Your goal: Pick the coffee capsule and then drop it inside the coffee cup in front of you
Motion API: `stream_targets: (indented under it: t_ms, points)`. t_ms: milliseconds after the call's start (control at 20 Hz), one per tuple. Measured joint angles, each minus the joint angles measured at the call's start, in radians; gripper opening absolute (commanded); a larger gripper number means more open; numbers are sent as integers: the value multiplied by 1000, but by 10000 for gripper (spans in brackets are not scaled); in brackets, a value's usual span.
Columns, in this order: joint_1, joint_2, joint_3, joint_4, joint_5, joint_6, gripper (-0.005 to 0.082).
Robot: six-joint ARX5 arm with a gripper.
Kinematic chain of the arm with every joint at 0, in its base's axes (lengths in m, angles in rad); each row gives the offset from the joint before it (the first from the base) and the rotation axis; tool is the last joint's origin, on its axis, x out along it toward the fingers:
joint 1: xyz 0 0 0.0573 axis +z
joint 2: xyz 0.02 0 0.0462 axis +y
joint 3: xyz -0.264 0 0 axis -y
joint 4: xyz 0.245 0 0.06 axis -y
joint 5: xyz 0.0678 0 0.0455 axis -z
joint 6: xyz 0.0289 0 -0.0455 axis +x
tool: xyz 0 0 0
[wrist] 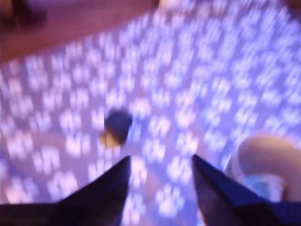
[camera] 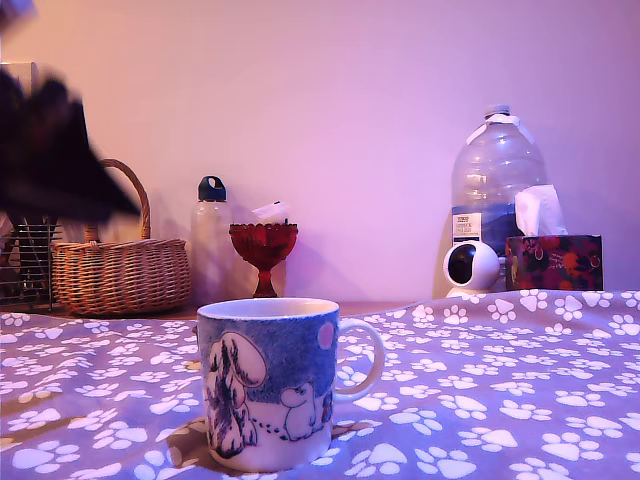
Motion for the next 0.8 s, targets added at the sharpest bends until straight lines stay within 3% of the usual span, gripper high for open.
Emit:
stream_targets:
  t_ms: [150, 550, 800]
  points:
    - [-1, -79, -1, -45, -5, 0, 432]
    - [-1, -280, -97, -109, -105, -5, 431]
    - [-1, -316, -97, -100, -108, -5, 431]
